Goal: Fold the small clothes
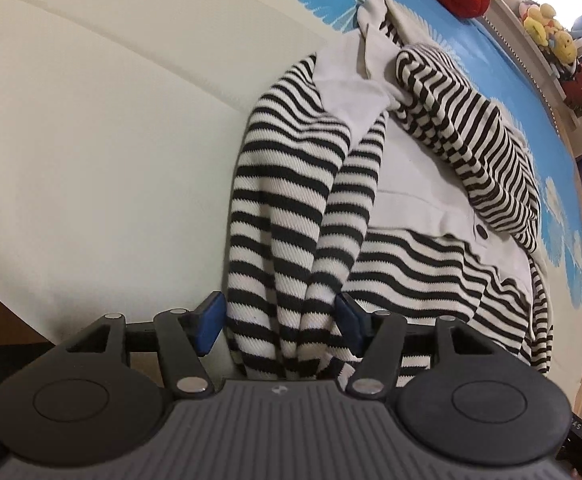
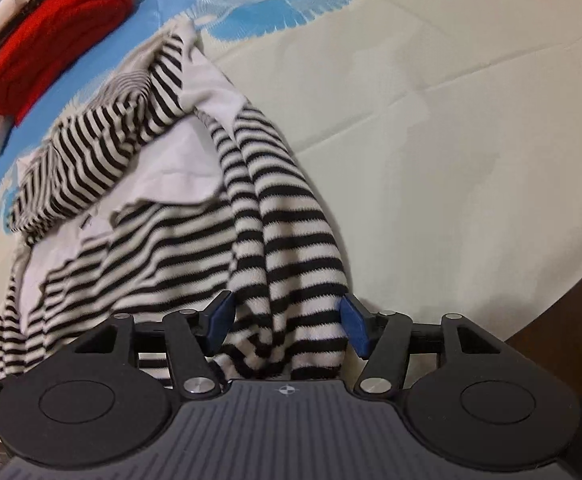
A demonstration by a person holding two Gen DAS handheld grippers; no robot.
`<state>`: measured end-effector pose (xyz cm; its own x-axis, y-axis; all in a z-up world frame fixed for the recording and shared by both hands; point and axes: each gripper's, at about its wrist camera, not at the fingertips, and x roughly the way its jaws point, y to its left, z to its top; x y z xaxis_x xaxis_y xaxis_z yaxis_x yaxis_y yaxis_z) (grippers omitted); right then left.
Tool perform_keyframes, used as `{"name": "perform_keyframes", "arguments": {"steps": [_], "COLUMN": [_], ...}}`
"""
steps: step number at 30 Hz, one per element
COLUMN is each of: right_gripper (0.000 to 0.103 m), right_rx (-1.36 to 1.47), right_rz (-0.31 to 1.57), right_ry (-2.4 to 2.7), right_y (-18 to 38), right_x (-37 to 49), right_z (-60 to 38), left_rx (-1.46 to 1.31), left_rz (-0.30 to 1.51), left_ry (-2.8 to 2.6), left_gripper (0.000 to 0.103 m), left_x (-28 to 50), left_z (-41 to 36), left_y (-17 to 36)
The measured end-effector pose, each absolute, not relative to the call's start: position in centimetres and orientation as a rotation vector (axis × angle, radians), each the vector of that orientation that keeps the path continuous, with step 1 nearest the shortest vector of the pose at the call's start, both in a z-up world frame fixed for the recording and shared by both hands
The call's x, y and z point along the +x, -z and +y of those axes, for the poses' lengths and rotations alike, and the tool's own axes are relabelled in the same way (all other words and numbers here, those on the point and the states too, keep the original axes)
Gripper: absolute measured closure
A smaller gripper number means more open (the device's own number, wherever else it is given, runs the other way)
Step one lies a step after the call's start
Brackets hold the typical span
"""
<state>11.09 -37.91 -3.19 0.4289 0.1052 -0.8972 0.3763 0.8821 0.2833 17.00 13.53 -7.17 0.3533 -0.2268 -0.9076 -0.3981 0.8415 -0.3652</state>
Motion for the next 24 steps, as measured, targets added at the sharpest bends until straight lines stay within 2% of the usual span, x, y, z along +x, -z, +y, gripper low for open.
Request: {"name": "perform_keyframes", "arguments": {"steps": [7,9,11,12,14,16,18,21,24], "right_gripper": [0.043,0.043,0.043,0.043,0.052,0.079,0.091,0.093,0.093], "right_rx": [0.478,0.462,0.453,0.453,0.454,0.452,0.458,0.495,0.509], "right_rz": [1.164,1.167,1.165,1.164,1.161,1.157,1.139,1.072,1.054], "right_ry": [0.191,0.187,0.190,0.191,0.187,0.166,0.139,0.128,0.134], "right_y": [4.3,4.3,4.4,4.4,4.4,4.3,3.8,2.3,1.8], "right_x": [11.0,11.0,10.9,10.8,10.7,10.7,10.4,9.7,9.2], "right_z": [-37.8,-37.5,-37.3,-37.2,-37.2,-36.9,-36.9,-37.6,-38.2], "left_rx": [-0.523,-0.486,-0.460,-0.466,-0.455,-0.438,-0.442,-0.485,-0.451], "left_rz": [1.216,1.215,1.220,1.220,1.206,1.190,1.161,1.104,1.143], "left_ry": [-0.101,-0.090,-0.069,-0.054,-0.035,-0.022,-0.017,-0.007,-0.009], "left_gripper": [0.038,0.051,0.080,0.085,0.093,0.095,0.095,0.095,0.095], "left_x": [16.9,16.8,16.7,16.6,16.4,16.1,15.7,14.9,14.8], "left_z": [12.5,12.1,11.8,11.8,11.7,11.6,11.9,12.5,12.4], "left_y": [7.3,7.3,7.3,7.4,7.1,6.7,5.9,4.4,4.9]}}
